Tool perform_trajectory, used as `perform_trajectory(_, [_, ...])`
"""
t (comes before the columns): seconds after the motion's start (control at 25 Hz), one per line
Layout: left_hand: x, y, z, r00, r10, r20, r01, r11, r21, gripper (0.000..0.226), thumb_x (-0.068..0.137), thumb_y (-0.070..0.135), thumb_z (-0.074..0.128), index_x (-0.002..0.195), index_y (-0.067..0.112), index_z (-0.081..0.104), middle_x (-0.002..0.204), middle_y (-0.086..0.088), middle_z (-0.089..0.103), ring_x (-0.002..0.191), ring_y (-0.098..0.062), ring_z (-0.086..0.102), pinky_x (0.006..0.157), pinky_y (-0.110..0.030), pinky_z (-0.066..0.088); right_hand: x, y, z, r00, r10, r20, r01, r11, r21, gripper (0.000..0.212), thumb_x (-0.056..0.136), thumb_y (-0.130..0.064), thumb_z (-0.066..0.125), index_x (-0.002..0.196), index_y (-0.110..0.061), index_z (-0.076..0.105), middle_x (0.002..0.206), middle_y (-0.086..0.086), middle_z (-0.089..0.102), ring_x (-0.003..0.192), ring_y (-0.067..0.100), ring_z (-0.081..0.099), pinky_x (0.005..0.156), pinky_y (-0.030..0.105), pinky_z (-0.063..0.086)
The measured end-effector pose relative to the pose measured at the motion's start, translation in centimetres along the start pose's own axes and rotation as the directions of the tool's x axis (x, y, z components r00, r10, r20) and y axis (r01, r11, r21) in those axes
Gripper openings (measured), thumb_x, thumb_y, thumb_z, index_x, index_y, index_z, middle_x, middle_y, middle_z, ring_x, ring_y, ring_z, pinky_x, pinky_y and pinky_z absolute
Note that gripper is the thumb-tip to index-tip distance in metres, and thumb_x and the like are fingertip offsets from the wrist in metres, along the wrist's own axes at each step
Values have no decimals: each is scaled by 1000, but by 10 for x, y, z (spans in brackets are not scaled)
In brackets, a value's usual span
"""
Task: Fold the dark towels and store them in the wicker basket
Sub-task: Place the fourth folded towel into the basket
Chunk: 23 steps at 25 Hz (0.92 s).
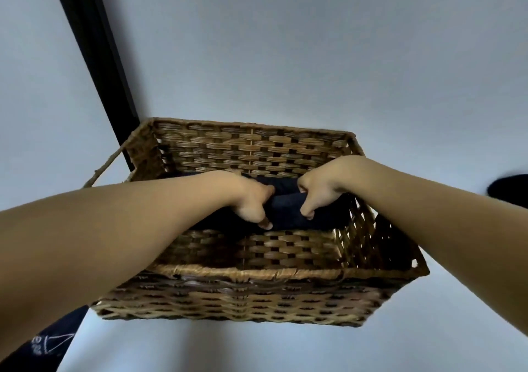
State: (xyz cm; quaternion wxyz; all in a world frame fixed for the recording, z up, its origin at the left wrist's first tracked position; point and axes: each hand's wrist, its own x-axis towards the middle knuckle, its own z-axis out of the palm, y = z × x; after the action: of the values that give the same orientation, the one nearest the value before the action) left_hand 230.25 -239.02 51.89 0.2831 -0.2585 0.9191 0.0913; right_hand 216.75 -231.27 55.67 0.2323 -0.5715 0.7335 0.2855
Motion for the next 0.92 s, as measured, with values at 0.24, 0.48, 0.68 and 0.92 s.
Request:
perform_trajectory(0.24, [5, 5, 15, 979, 24, -204, 39, 953, 299, 82, 80, 74, 63, 144, 27, 41, 131, -5, 58, 120, -29, 53, 81, -43, 41, 22, -25, 15, 1000, 27, -1, -26, 961, -277, 42, 91, -48, 66, 107, -10, 56, 89, 2, 57, 75, 16, 54, 62, 26, 45])
perform_trajectory(0.48, [5, -1, 20, 955, 32, -295, 44, 967, 250, 97, 76, 76, 64, 147, 20, 29, 140, -10, 45, 128, -31, 45, 83, -42, 44, 17, -25, 18, 995, 24, -98, -63, 911, -409, 65, 85, -57, 70, 132, -16, 53, 88, -1, 52, 74, 17, 52, 72, 35, 52])
perform_trajectory(0.68, [5, -7, 17, 932, -10, -362, 101, 967, 234, 108, 69, 85, 60, 143, 12, 31, 144, -11, 35, 133, -31, 33, 98, -47, 40, 19, -15, 19, 970, 90, -227, -178, 897, -405, 117, 68, -65, 81, 152, -14, 18, 137, 13, 42, 119, 35, 54, 83, 48, 50])
perform_trajectory(0.92, [10, -4, 22, 921, -11, -389, 112, 965, 237, 100, 71, 80, 65, 140, 13, 39, 143, -9, 39, 134, -30, 35, 102, -49, 41, 34, -22, 25, 976, 141, -167, -200, 884, -423, 129, 74, -55, 82, 156, -9, -7, 154, 25, 20, 134, 44, 41, 99, 54, 47])
